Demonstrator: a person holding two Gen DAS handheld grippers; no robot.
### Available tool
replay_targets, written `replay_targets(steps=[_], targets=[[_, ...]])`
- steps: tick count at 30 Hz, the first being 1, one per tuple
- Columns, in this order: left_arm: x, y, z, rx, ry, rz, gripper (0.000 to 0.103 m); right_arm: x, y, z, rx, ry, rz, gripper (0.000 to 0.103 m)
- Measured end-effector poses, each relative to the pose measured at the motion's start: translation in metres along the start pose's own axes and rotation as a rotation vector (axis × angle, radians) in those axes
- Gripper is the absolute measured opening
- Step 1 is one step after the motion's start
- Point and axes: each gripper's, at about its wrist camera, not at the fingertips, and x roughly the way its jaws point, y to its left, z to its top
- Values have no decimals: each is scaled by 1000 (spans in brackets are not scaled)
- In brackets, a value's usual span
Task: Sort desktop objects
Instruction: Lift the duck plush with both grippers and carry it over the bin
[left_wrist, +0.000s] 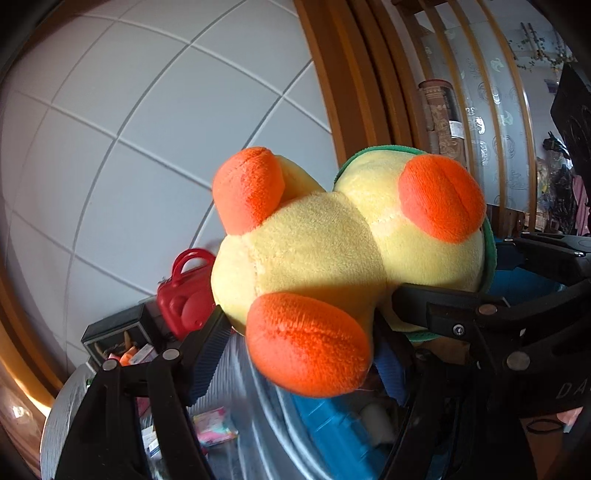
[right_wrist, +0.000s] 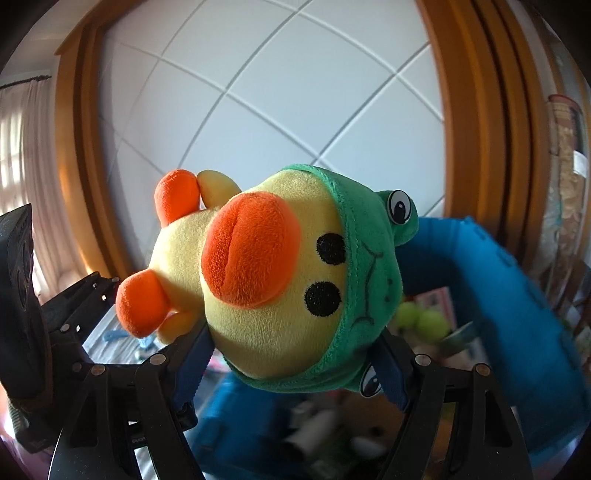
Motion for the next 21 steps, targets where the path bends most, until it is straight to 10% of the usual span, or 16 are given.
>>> replay_targets(steps=[21], targets=[[195,-75,145,151,192,-117,73,98,-203,118,244,219,5,78]])
